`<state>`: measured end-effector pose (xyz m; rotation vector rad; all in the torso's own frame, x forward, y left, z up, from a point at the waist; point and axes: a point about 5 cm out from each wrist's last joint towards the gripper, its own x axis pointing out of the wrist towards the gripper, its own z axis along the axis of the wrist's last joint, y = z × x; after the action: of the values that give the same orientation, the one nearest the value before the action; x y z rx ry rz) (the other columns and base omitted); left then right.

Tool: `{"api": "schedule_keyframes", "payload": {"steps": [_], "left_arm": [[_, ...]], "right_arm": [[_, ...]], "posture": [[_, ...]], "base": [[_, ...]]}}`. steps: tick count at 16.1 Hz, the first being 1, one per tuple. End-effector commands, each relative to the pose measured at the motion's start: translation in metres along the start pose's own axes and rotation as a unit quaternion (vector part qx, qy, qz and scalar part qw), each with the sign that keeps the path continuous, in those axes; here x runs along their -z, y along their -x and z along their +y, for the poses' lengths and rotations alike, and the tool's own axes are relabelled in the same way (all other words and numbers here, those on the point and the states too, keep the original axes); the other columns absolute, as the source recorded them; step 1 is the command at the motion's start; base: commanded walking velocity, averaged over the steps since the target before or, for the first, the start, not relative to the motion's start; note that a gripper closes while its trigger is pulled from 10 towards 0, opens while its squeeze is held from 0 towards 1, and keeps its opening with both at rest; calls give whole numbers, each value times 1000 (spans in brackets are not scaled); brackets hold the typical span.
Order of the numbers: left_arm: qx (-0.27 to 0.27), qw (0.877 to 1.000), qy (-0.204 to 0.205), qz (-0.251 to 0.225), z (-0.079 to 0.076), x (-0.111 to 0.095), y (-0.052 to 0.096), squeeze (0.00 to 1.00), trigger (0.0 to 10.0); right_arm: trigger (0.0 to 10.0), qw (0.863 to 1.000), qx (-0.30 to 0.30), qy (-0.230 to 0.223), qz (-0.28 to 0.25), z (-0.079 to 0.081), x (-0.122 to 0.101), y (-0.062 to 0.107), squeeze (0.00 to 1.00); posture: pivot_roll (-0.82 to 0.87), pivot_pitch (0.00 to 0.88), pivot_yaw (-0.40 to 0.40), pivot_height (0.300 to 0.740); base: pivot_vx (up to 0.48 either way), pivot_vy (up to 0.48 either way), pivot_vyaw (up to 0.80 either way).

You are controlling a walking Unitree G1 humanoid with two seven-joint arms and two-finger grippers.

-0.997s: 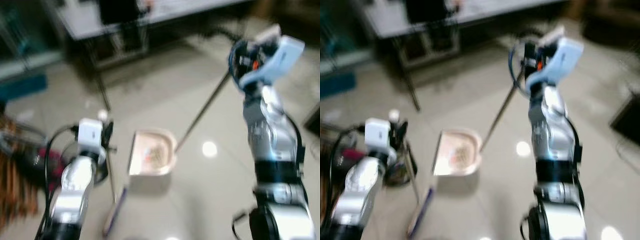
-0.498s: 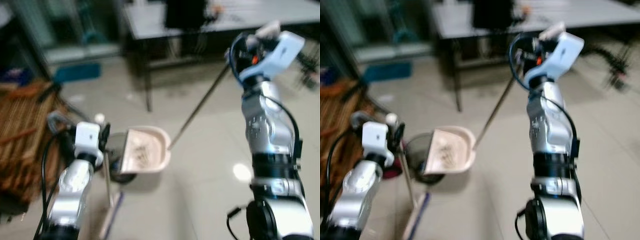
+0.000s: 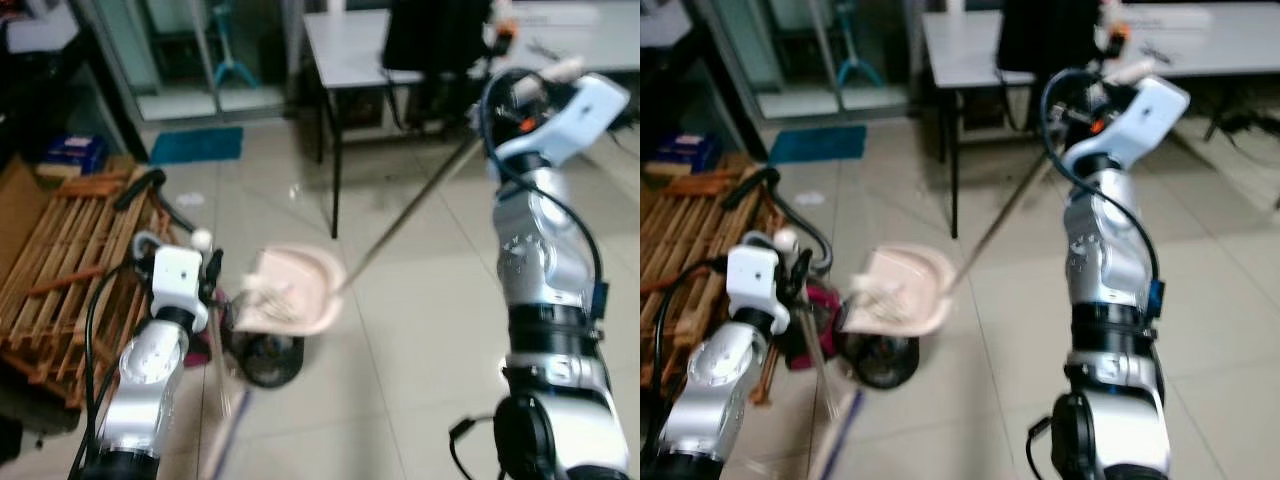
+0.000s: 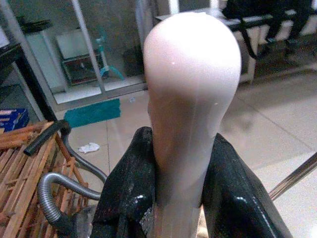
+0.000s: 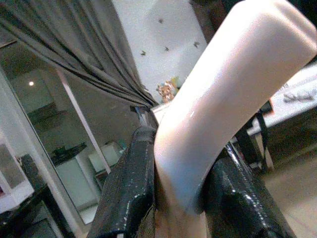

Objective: Sweep floor

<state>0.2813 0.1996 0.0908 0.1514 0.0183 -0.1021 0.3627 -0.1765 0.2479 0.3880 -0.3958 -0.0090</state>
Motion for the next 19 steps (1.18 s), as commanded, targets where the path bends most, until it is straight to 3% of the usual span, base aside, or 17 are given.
{"api": "schedule_keyframes", "payload": {"steps": [1,8,14,16,19], "left_arm": [[-8,1000,-18,-10,8,-7,-1,0,10000],[-10,1000,-18,-8,7,-7,0,0,10000],[-15,1000,-18,-4,7,-6,1,0,10000],[-15,1000,-17,-3,7,-6,2,0,10000],[-15,1000,-17,-2,7,-6,1,0,10000]], "right_arm": [[10000,999,-19,-29,-19,16,-5,-3,0],[10000,1000,-17,-7,-21,11,-1,-3,0],[10000,998,-61,26,-6,22,10,0,0],[10000,995,-86,51,-30,35,12,3,0],[10000,990,-123,50,-51,48,21,11,0]], "posture": [[10,0,55,740],[8,0,58,740],[8,0,56,740],[8,0,57,740],[10,0,58,740]], "base": [[446,0,0],[0,0,0],[0,0,0],[0,0,0],[0,0,0]]}}
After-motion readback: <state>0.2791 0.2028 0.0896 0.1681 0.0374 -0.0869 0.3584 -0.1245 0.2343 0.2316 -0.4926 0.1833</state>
